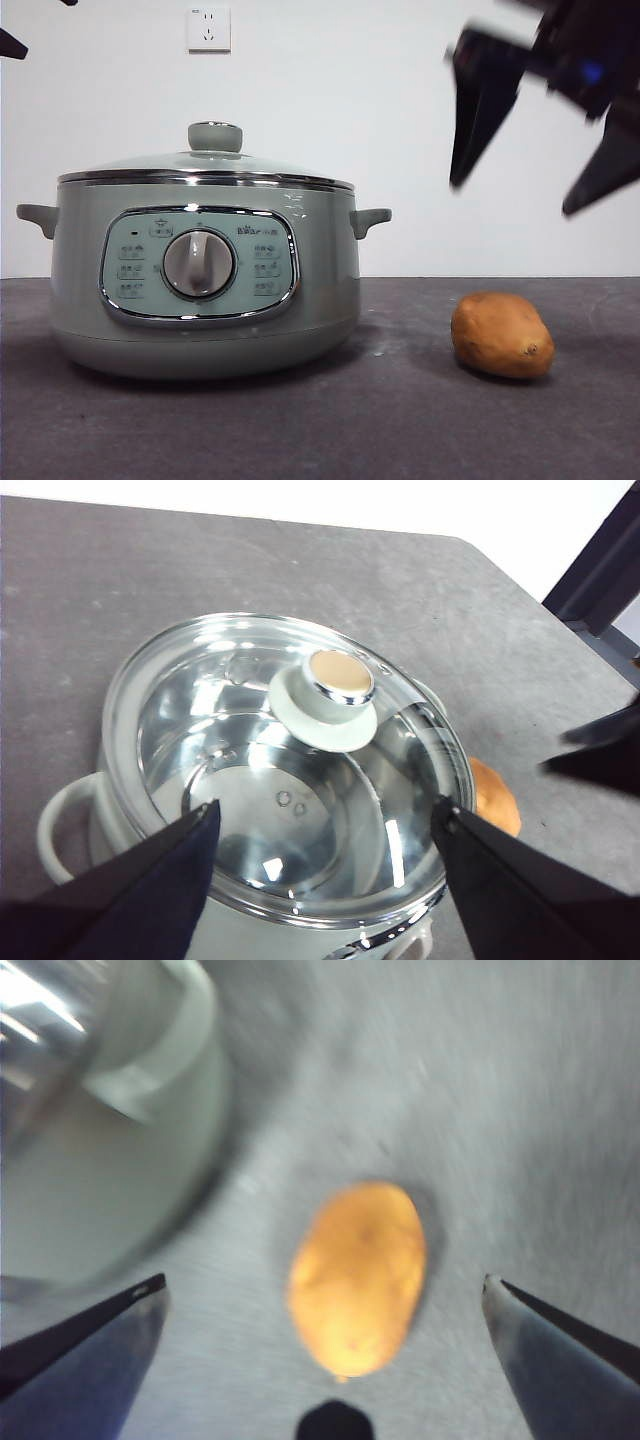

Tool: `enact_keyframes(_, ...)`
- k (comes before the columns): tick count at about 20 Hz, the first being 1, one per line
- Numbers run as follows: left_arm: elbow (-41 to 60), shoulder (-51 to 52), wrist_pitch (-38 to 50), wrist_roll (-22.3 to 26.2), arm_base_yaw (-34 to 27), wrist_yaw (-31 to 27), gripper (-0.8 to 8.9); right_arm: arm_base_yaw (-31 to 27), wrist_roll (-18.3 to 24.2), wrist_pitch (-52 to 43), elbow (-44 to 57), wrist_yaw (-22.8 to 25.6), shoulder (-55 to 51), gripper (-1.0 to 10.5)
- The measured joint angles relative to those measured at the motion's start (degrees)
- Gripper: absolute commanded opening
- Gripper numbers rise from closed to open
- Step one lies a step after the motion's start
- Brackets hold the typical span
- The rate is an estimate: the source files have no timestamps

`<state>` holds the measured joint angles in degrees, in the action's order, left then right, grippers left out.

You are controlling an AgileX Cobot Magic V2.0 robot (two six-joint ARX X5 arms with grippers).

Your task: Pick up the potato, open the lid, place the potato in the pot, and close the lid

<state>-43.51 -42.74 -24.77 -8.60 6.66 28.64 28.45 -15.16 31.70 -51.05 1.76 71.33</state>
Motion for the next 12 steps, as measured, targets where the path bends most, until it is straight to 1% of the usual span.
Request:
enact_keyframes(2, 0.0, 0.0, 0.0, 0.0, 0.3, 0.0, 3.55, 0.0, -0.7, -0.9, 0.0, 1.4, 4.9, 5.3)
enact_keyframes(7, 0.0, 0.0, 0.0, 0.0, 0.7, 0.0, 3.55, 0.0, -1.2, -7.3, 0.0, 1.4, 16.7, 5.3)
enact_keyframes(8, 0.0, 0.0, 0.0, 0.0, 0.7, 0.0, 3.55, 0.0, -1.4, -8.2, 0.0, 1.4, 18.4, 4.8)
enact_keyframes(10, 0.0, 0.0, 0.0, 0.0, 0.7, 0.0, 3.55, 0.0, -1.6, -8.8, 0.0, 1.5, 20.9, 3.1)
enact_keyframes(12, 0.0, 0.0, 0.0, 0.0, 0.7, 0.0, 3.55, 0.0, -2.2, -8.7, 0.0, 1.4, 21.8, 1.1)
